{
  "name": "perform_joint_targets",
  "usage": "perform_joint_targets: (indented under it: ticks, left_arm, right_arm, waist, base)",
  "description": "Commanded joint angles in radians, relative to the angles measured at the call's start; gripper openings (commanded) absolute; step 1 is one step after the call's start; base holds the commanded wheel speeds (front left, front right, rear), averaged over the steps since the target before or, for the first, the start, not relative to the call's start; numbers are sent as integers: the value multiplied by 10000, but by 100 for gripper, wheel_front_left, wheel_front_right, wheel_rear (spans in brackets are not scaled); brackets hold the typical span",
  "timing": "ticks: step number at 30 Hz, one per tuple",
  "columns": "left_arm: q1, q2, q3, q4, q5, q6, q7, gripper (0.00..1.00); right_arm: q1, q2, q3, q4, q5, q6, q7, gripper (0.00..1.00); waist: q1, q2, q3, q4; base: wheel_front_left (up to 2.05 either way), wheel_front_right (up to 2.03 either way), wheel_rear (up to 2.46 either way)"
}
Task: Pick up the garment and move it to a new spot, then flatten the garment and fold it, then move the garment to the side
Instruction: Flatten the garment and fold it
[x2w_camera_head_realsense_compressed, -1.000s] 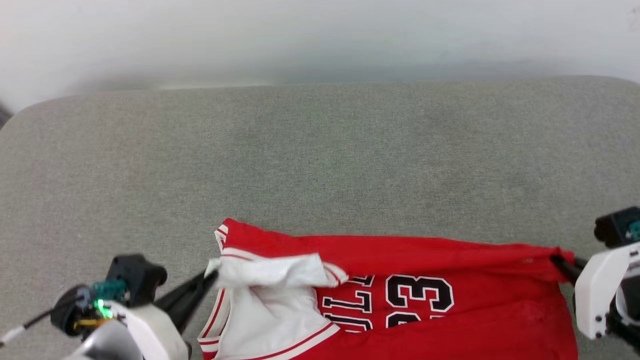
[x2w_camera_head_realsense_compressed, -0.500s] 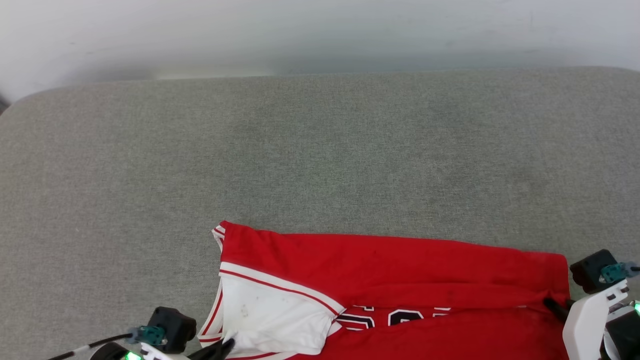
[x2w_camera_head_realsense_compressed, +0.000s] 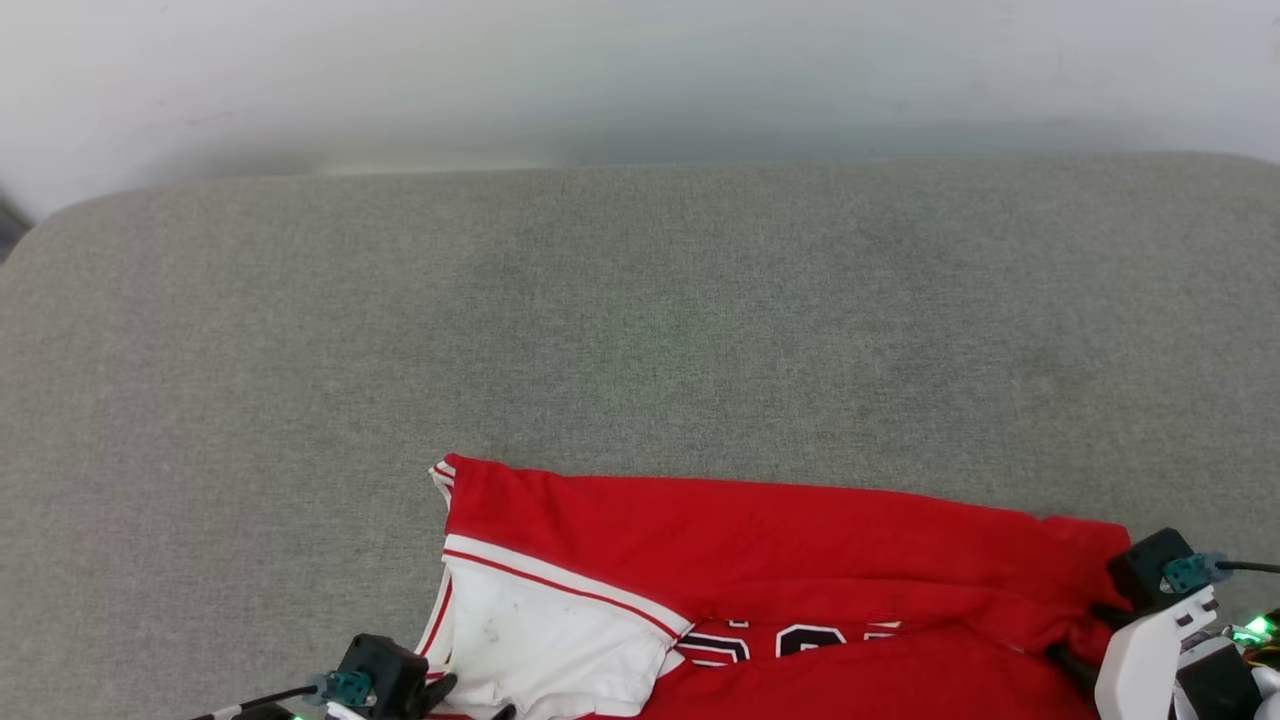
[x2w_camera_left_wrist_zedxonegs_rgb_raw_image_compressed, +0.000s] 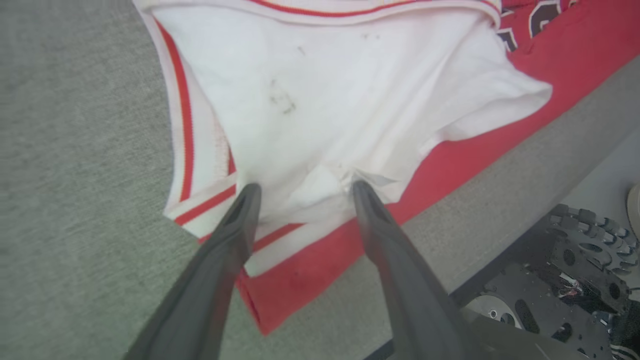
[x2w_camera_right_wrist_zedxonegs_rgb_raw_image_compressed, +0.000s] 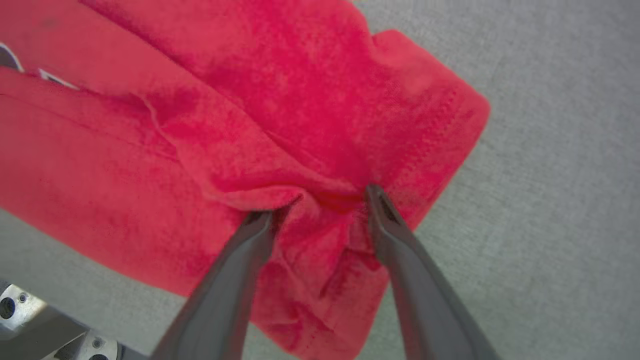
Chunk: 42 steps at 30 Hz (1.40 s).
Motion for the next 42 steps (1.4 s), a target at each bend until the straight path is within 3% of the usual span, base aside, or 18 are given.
perform_joint_targets:
  ticks: [1, 4, 12, 16, 19, 25, 30, 35, 42]
  left_arm:
    - [-85, -33, 78, 76, 87, 44, -176, 100]
    - [-133, -131, 359, -70, 84, 199, -730, 100]
    - [96, -243, 1709, -433, 268, 1273, -2881, 100]
    - [379, -464, 2729, -840, 632, 1821, -3298, 100]
    - [718, -1052, 3939, -1529, 1382, 2022, -3343, 100]
    - [1666, -2417, 5902, -2543, 3282, 1559, -3342, 100]
    - [2152, -3555, 7198, -2928, 4344, 833, -3342, 100]
    - [2334, -4367, 8122, -2783, 5002, -18, -3343, 100]
    - [2217, -5115, 8815, -2503, 5664, -1104, -3344, 100]
  right_arm:
    - [79, 130, -53, 5, 183, -4, -29, 100]
    - [27, 173, -455, -287, 470, -6, -93, 100]
    - [525, 624, -2202, -1588, 753, -6, 648, 100]
    - [941, 1222, -3433, -2111, 509, -4, 1157, 100]
    - [1292, 1930, -4387, -2298, 262, -4, 1538, 100]
    - [1649, 3493, -6089, -2173, -384, -4, 2002, 100]
    - [1683, 4643, -7138, -1857, -788, -4, 2212, 100]
    - [1481, 5254, -7718, -1250, -1168, -4, 2101, 100]
    - [1463, 5541, -7722, -214, -1351, -4, 2019, 100]
  waist:
    - [0, 0, -134, -3]
    - [0, 0, -309, 5]
    - [0, 0, -627, 66]
    - [0, 0, -668, 133]
    - [0, 0, -651, 191]
    - [0, 0, -495, 349]
    - [0, 0, -301, 483]
    - [0, 0, -95, 609]
    - [0, 0, 248, 788]
  base:
    - [0, 0, 0]
    - [0, 0, 0]
    - [0, 0, 0]
    - [0, 0, 0]
    - [0, 0, 0]
    - [0, 0, 0]
    - [0, 0, 0]
    - [0, 0, 0]
    - [0, 0, 0]
